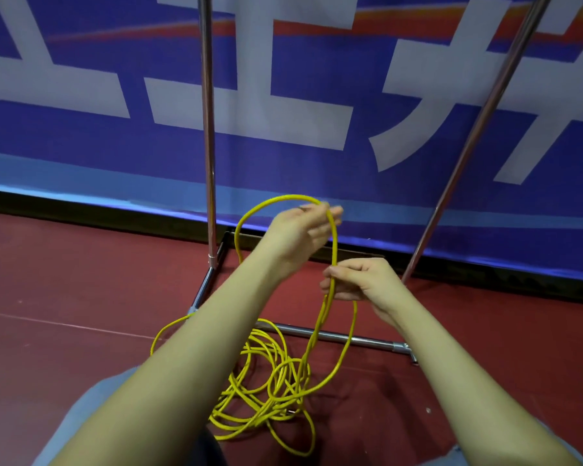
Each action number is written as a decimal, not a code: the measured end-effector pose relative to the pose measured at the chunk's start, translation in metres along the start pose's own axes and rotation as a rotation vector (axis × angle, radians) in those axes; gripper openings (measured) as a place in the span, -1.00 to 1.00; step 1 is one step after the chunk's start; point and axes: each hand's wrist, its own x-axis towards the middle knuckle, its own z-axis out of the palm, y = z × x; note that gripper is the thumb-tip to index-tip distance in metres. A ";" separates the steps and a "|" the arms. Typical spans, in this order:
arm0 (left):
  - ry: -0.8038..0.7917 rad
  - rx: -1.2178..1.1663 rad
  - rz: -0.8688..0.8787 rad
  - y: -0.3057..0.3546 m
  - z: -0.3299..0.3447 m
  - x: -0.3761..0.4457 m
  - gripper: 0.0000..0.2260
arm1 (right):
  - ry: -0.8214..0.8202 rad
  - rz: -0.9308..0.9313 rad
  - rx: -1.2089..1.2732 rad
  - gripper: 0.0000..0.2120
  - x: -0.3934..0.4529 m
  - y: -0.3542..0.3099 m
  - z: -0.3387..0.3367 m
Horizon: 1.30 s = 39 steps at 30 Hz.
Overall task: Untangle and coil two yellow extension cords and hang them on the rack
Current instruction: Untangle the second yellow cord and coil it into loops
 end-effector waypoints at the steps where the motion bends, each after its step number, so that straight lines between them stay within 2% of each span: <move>1: -0.037 0.052 -0.029 -0.007 -0.001 -0.001 -0.86 | 0.004 0.002 0.014 -0.90 0.000 -0.001 0.001; 6: -0.122 0.032 -0.014 -0.007 -0.006 0.000 -0.84 | 0.013 0.001 0.056 -0.89 -0.002 -0.006 0.001; 9: -0.151 0.101 -0.027 -0.005 -0.009 -0.001 -0.88 | 0.032 0.010 0.064 -0.90 -0.003 -0.004 0.001; 13: -0.061 0.165 0.016 -0.012 -0.011 0.001 -0.93 | 0.027 0.009 0.008 -0.90 -0.001 -0.003 0.001; 19: -0.009 0.126 -0.007 -0.014 -0.010 0.003 -0.85 | 0.009 -0.023 0.043 -0.90 -0.002 -0.002 0.000; 24: 0.003 -0.084 0.066 0.012 -0.002 0.003 -0.84 | -0.156 -0.004 0.177 -0.90 -0.003 0.003 0.006; 28: 0.075 -0.250 0.137 0.030 -0.003 0.007 -0.83 | -0.129 -0.061 0.200 -0.89 -0.003 -0.004 0.002; 31: 0.083 -0.112 0.090 0.019 -0.008 0.006 -0.83 | -0.039 -0.091 0.117 -0.89 -0.003 -0.007 -0.001; 34: -0.036 0.160 -0.022 0.002 -0.006 -0.002 -0.95 | 0.031 -0.099 0.113 -0.88 -0.004 -0.009 -0.004; 36: -0.065 0.203 -0.006 -0.005 -0.002 -0.005 -0.91 | 0.047 -0.102 0.131 -0.89 -0.004 -0.013 -0.006; 39: -0.009 0.197 0.059 -0.007 0.000 -0.004 -0.91 | 0.028 -0.132 0.047 -0.91 -0.003 -0.011 -0.005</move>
